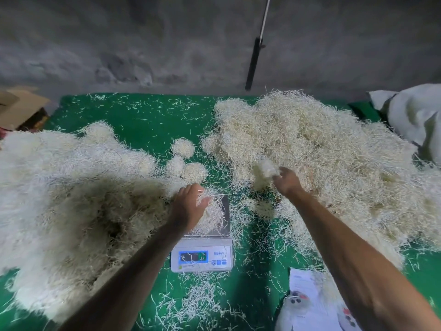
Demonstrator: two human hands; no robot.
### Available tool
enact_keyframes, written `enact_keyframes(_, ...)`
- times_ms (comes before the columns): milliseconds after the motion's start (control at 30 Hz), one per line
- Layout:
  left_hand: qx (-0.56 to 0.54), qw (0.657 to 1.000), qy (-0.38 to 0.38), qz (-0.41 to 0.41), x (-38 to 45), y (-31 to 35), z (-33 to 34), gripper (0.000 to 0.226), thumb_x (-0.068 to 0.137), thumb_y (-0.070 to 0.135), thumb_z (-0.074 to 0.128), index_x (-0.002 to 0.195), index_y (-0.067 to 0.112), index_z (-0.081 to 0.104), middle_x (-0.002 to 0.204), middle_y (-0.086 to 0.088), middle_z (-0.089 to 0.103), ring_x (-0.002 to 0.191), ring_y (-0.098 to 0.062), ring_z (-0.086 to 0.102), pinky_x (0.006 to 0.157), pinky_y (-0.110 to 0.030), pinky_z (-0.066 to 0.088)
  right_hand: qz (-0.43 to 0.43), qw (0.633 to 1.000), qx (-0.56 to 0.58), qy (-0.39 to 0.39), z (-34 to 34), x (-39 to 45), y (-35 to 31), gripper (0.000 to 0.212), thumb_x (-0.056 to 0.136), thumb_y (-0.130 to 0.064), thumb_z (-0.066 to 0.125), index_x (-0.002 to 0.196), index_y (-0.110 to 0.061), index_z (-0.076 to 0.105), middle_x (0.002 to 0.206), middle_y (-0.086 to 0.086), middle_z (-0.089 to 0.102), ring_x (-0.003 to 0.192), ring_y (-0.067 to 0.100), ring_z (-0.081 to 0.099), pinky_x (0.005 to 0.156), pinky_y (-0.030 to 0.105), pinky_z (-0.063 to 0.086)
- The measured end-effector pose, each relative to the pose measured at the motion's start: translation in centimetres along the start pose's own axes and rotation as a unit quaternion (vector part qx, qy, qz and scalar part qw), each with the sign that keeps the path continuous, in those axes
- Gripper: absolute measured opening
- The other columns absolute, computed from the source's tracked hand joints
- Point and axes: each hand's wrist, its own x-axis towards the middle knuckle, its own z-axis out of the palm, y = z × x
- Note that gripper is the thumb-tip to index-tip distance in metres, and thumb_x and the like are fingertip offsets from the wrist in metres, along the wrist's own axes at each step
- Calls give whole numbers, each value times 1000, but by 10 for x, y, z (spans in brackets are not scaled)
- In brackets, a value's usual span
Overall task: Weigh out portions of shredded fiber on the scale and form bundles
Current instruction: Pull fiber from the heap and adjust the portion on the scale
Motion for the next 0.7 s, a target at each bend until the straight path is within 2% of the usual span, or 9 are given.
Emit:
enact_keyframes(100, -56, 997, 40, -21, -3, 12, -3, 34, 90, 27, 75, 118, 10, 65, 119, -3, 69, 112, -23, 60, 102, -49, 45, -85, 976, -194, 49, 18, -21, 12, 29, 103, -16, 57, 130, -4, 62, 130, 18, 66, 88, 19, 68, 75, 27, 59)
enact_keyframes(233, -215, 973, 24, -80, -21, 17, -20, 57, 87, 37, 78, 135, 15, 56, 141, -4, 58, 125, -12, 53, 111, -38, 44, -127, 989, -35, 63, 57, -71, 23, 28, 107, -24, 51, 125, -7, 65, 116, 10, 73, 51, -3, 52, 45, 12, 42)
enact_keyframes(333, -253, 963, 9, -98, -52, 13, -30, 67, 87, 39, 78, 143, 22, 45, 144, 14, 47, 128, 4, 47, 104, -14, 38, -128, 991, 13, 21, 86, -113, 44, 29, 108, -30, 51, 126, -12, 66, 123, 3, 71, 77, 5, 66, 69, 15, 52)
enact_keyframes(433, -313, 936, 16, -158, -88, 7, -26, 25, 95, 37, 65, 118, 44, 58, 114, 29, 64, 102, 15, 60, 82, -3, 46, -98, 994, 43, -29, 97, -145, 67, 35, 106, -35, 54, 134, -16, 62, 130, -2, 66, 90, 14, 71, 75, 16, 54)
enact_keyframes(500, -417, 877, 18, -239, -115, -3, -20, 30, 102, 42, 48, 130, 35, 56, 131, 12, 64, 121, -7, 60, 104, -32, 51, -79, 995, 53, -39, 101, -162, 81, 39, 106, -37, 52, 139, -18, 59, 133, -4, 62, 115, 17, 63, 101, 31, 51)
enact_keyframes(533, -500, 816, 14, -290, -128, -10, -17, 44, 105, 49, 40, 142, 27, 47, 145, 1, 56, 134, -17, 53, 115, -46, 39, -70, 995, 54, -37, 102, -170, 87, 40, 107, -39, 50, 140, -17, 59, 132, -5, 62, 118, 16, 60, 105, 36, 47)
enact_keyframes(600, -645, 671, 17, -365, -154, -26, -12, 71, 99, 69, 32, 154, 23, 37, 155, -5, 46, 143, -23, 42, 123, -53, 23, -46, 997, 54, -26, 107, -184, 96, 41, 109, -41, 42, 135, -16, 60, 123, 0, 67, 105, 18, 63, 93, 30, 49)
enact_keyframes(633, -678, 628, 17, -383, -165, -32, -12, 79, 93, 76, 33, 154, 26, 38, 154, -5, 47, 142, -24, 43, 123, -53, 22, -32, 997, 60, -22, 109, -190, 100, 40, 110, -41, 39, 133, -16, 61, 117, 6, 69, 100, 18, 65, 85, 28, 50)
enact_keyframes(700, -683, 610, 26, -401, -184, -35, -14, 85, 85, 82, 36, 153, 30, 40, 148, -6, 55, 135, -26, 51, 120, -54, 29, 0, 996, 90, -20, 113, -202, 106, 39, 110, -41, 36, 133, -18, 58, 115, 7, 68, 108, 23, 66, 95, 34, 53)
